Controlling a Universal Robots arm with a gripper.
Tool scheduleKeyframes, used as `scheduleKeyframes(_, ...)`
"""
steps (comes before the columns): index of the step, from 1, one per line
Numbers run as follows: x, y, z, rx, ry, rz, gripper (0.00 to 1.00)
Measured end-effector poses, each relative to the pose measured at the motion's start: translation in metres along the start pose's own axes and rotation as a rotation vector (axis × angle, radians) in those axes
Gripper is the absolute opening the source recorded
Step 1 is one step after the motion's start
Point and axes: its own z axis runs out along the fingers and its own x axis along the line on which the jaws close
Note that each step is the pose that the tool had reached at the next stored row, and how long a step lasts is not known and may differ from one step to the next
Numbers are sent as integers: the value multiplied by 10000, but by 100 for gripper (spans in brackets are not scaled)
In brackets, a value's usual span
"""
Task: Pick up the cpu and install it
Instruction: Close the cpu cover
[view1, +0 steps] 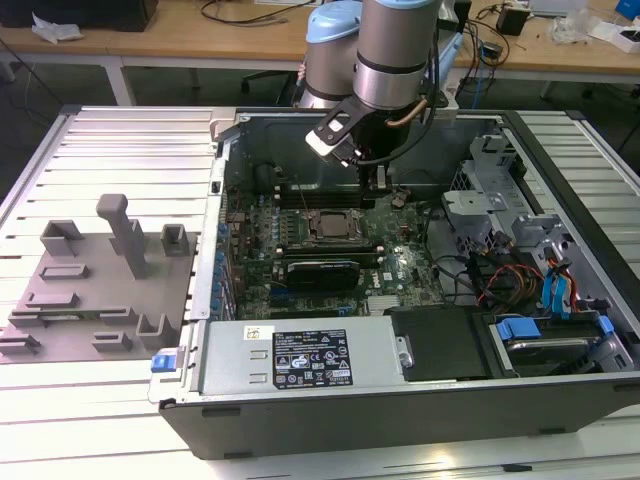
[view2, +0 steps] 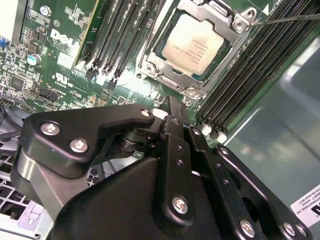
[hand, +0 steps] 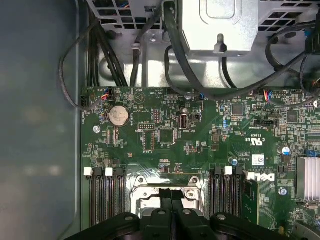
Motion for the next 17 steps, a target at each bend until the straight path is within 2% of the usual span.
scheduleKeyframes(2, 0, 0, 0, 14, 1, 0, 11)
scheduleKeyframes(4, 0, 1, 2, 286, 1, 0, 11)
scheduleKeyframes(6, 0, 0, 6, 366, 1, -1, 11)
scheduleKeyframes(10, -8, -34, 21, 383, 3, -1, 11)
scheduleKeyframes(14, -48, -87, 34, 383, 2, 0, 11)
scheduleKeyframes(17, -51, -95, 36, 383, 1, -2, 11)
